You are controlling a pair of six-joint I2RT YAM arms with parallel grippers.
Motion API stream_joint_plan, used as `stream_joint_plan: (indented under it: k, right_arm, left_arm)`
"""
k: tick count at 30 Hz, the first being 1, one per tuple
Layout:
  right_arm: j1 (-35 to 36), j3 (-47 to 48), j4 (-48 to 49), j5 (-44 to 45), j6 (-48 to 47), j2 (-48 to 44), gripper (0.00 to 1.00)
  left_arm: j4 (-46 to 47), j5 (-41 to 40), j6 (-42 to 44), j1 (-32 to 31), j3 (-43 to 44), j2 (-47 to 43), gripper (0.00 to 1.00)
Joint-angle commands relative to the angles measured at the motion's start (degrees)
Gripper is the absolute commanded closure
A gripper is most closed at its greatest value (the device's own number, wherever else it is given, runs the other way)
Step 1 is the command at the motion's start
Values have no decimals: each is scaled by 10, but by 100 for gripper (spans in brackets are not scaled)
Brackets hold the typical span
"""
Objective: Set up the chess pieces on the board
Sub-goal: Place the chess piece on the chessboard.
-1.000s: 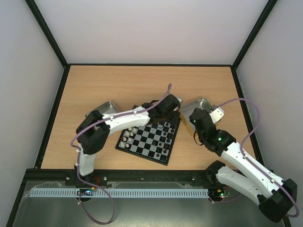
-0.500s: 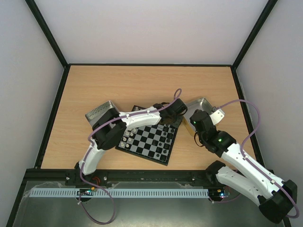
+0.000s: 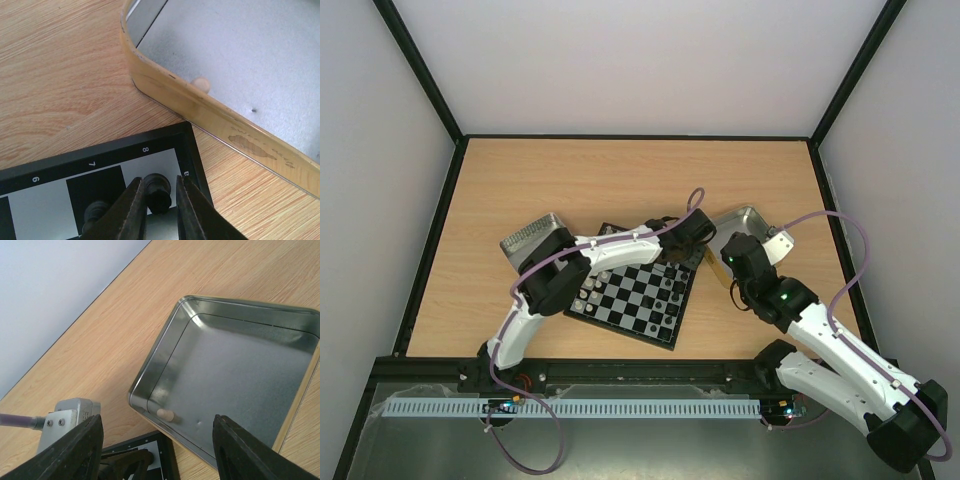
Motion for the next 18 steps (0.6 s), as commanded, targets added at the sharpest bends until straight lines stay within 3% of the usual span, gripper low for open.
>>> stream_joint_plan:
  k: [1, 13, 18]
  right_arm:
    - [-2, -8, 2, 12, 4, -4, 41]
    - [-2, -2, 8, -6, 2, -6, 41]
    - [-2, -2, 12, -14, -1, -4, 41]
  left_arm:
    - [-2, 4, 2, 3, 16, 9, 78]
    - [-6, 38, -4, 8, 11, -70, 61]
    - [-14, 30, -23, 16, -50, -143, 59]
